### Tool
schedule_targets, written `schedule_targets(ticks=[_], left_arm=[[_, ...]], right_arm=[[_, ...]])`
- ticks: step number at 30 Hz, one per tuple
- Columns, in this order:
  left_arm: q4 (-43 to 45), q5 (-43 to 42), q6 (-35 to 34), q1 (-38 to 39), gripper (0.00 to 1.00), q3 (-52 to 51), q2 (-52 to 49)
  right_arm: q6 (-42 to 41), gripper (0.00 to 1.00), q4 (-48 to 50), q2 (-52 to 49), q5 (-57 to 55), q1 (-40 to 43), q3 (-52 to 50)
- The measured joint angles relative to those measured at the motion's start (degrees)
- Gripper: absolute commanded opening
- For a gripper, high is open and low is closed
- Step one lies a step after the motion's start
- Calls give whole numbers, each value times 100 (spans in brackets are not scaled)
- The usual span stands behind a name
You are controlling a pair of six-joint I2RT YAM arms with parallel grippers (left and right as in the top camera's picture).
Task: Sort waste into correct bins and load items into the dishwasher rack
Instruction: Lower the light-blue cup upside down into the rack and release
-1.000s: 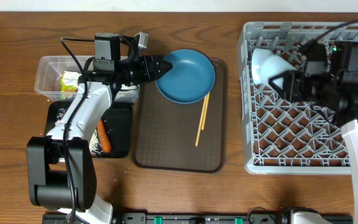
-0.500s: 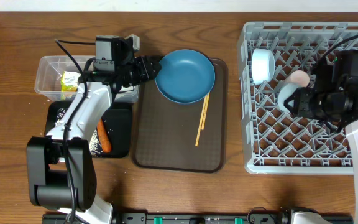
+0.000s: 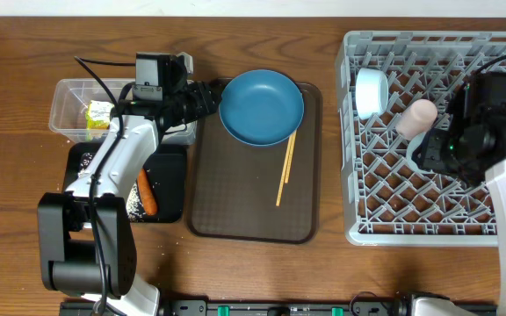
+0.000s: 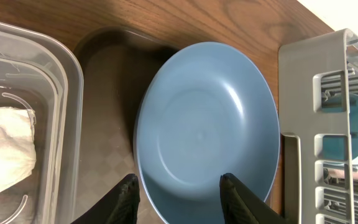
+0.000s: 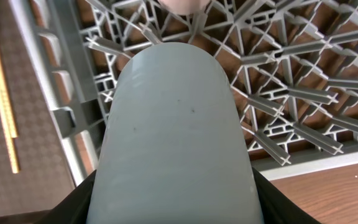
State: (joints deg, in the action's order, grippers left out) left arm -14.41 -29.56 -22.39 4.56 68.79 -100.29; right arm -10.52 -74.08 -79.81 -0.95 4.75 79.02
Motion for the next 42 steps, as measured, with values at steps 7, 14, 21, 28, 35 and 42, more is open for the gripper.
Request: schedule_targets(ticks=[7, 14, 21, 28, 35, 42], left_arm=[[0, 0, 0, 0, 43, 0, 0], [-2, 0, 0, 0, 43, 0, 0], [-11, 0, 0, 0, 43, 0, 0], [-15, 0, 0, 0, 43, 0, 0], [-33, 0, 0, 0, 43, 0, 0], [-42, 0, 0, 0, 43, 0, 0]], right_arm=[[-2, 3, -28, -538, -2, 0, 0], [-9, 4, 116, -903, 4, 0, 0], [-20, 4, 232, -1189, 11, 0, 0], [-20, 4, 579, -1362, 166, -17, -2], [-20, 5, 723, -1368, 219, -66, -2], [-20, 11, 859, -1368, 229, -66, -258]])
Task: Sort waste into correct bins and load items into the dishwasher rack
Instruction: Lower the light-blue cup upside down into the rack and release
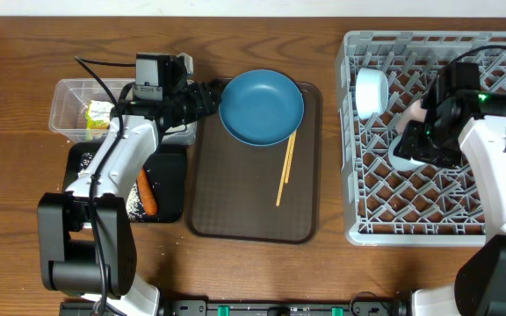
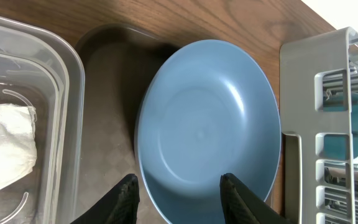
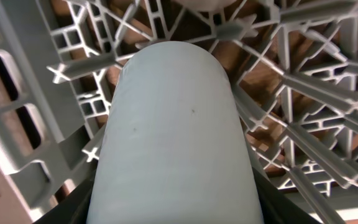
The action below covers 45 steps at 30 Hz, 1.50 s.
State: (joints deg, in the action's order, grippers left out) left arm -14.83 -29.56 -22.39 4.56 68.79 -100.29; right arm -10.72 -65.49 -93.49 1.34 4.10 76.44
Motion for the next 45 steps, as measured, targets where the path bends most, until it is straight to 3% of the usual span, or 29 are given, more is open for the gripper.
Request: schedule_targets(ticks=[2, 5, 7, 10, 16, 29, 33, 37, 42, 45], left_arm=[[2, 0, 0, 0, 43, 0, 0], [0, 0, 0, 0, 43, 0, 0], [0, 0, 0, 0, 44, 0, 0], [-9, 0, 24, 0, 51, 0, 0], [-92, 2, 20, 0, 52, 0, 0], [-129, 0, 20, 0, 51, 0, 0], [-166, 44, 20, 0, 51, 2, 26], [-496, 551, 17, 42, 51, 13, 376], [-1073, 1788, 76, 365, 52, 157, 1305], [-1445, 2533, 212, 704, 59, 273, 1692]], right_arm=[[0, 23, 94, 0, 24, 0, -111], [2, 55, 190, 0, 39, -4, -168], [-13, 69, 214, 0, 39, -4, -179], [-11, 83, 210, 0, 37, -4, -210], [-28, 88, 212, 0, 35, -4, -221], [61, 89, -68, -2, 195, -4, 17], [417, 99, -90, 0, 809, -4, 326], [691, 99, -28, -2, 1373, -4, 494], [811, 99, 44, 0, 1871, -4, 505], [841, 99, 162, -2, 2175, -4, 505]])
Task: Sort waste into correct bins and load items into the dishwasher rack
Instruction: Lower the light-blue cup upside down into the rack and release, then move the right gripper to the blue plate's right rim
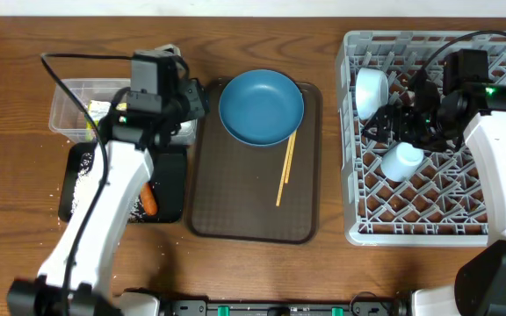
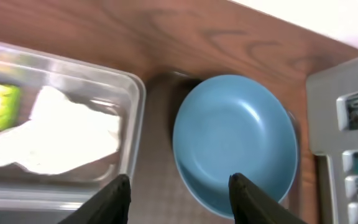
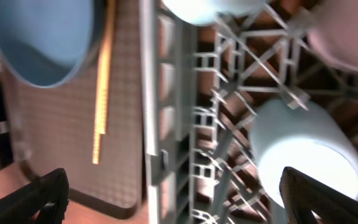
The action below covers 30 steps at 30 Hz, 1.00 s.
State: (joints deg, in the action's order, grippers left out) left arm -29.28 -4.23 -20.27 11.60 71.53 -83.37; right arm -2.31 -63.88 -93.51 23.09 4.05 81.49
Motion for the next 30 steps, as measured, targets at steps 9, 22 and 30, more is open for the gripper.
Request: schedule_targets(ticks=[9, 22, 30], left_arm=[[-326, 890, 234, 404, 98, 9, -11], [-654, 758, 236, 404, 98, 9, -11], [-671, 739, 236, 404, 98, 11, -11]], right_arm=[[9, 93, 127, 0, 284, -378, 0], [42, 99, 459, 0, -35, -1364, 4], [-26, 96, 986, 0, -101, -1897, 4]])
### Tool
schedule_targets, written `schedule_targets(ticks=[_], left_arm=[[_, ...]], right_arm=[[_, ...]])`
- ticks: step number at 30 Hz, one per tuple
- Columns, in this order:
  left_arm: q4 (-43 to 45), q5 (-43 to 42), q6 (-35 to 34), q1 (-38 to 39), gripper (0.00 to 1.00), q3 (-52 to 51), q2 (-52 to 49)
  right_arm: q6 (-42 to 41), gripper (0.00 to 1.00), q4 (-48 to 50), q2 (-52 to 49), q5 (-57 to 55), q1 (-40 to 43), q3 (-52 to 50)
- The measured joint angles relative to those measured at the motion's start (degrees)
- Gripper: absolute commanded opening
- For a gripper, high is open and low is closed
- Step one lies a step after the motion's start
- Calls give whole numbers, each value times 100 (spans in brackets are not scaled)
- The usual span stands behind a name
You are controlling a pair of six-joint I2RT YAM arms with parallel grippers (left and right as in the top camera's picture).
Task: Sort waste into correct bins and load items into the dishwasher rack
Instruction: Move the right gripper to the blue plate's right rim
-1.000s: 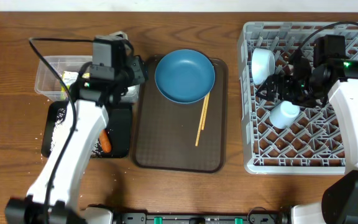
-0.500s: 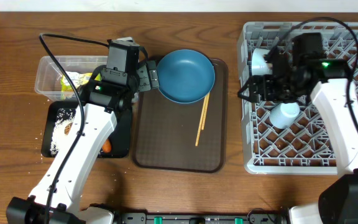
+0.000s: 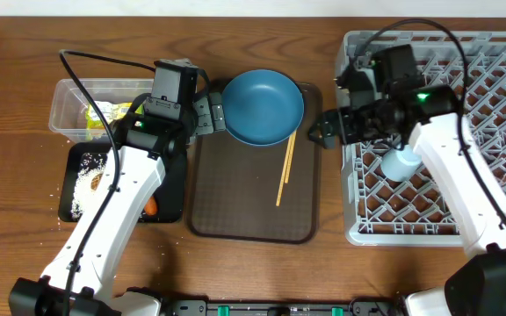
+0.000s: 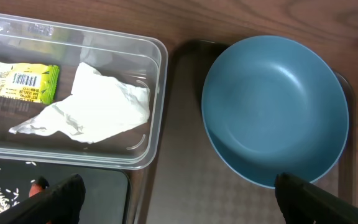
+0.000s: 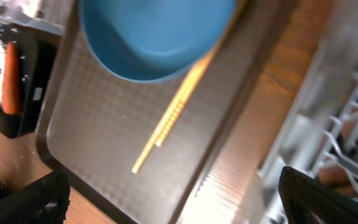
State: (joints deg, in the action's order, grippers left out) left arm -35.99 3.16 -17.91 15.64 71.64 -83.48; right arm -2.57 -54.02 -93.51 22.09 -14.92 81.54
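A blue bowl (image 3: 262, 105) sits at the far end of the brown tray (image 3: 235, 211), with two chopsticks (image 3: 285, 167) lying beside it. My left gripper (image 3: 209, 114) hangs open just left of the bowl (image 4: 275, 118), its fingers (image 4: 58, 196) spread wide over the tray's left edge. My right gripper (image 3: 323, 132) is open and empty between the tray and the dishwasher rack (image 3: 437, 219), above the chopsticks (image 5: 179, 112) and bowl (image 5: 154, 37). A pale blue cup (image 3: 400, 164) lies in the rack.
A clear bin (image 3: 68, 92) at the left holds a yellow wrapper (image 4: 23, 84) and a white tissue (image 4: 98, 102). In front of it a black tray (image 3: 169, 189) holds rice and a carrot (image 5: 11, 78). My right arm covers part of the rack's left side.
My right gripper has moved left from over the rack to the gap beside the tray. My left gripper stands wider open, and its camera now shows more of the clear bin.
My right gripper was shut on the pale blue cup over the rack, then held it lower among the rack's pegs. By 1.0 s ago the cup lay in the rack and the gripper was open. Now it is at the tray. The left gripper stayed open by the bowl.
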Motion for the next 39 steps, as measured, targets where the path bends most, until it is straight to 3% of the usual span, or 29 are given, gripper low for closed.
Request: schedule_targets(ticks=[6, 15, 26, 32, 39], left_arm=[[0, -2, 0, 0, 98, -2, 0], [-2, -2, 0, 0, 98, -2, 0], [-2, -2, 0, 0, 98, -2, 0], [-4, -2, 0, 0, 98, 0, 0], [-4, -2, 0, 0, 98, -2, 0]], right_arm=[[-131, 91, 852, 0, -98, -501, 7], [-227, 89, 2070, -44, -1276, -1270, 9], [-623, 85, 3045, -1023, -2070, -1412, 11], [-713, 76, 3602, -1722, -2391, -1412, 11], [-966, 76, 3768, -2232, -2787, -1410, 11]])
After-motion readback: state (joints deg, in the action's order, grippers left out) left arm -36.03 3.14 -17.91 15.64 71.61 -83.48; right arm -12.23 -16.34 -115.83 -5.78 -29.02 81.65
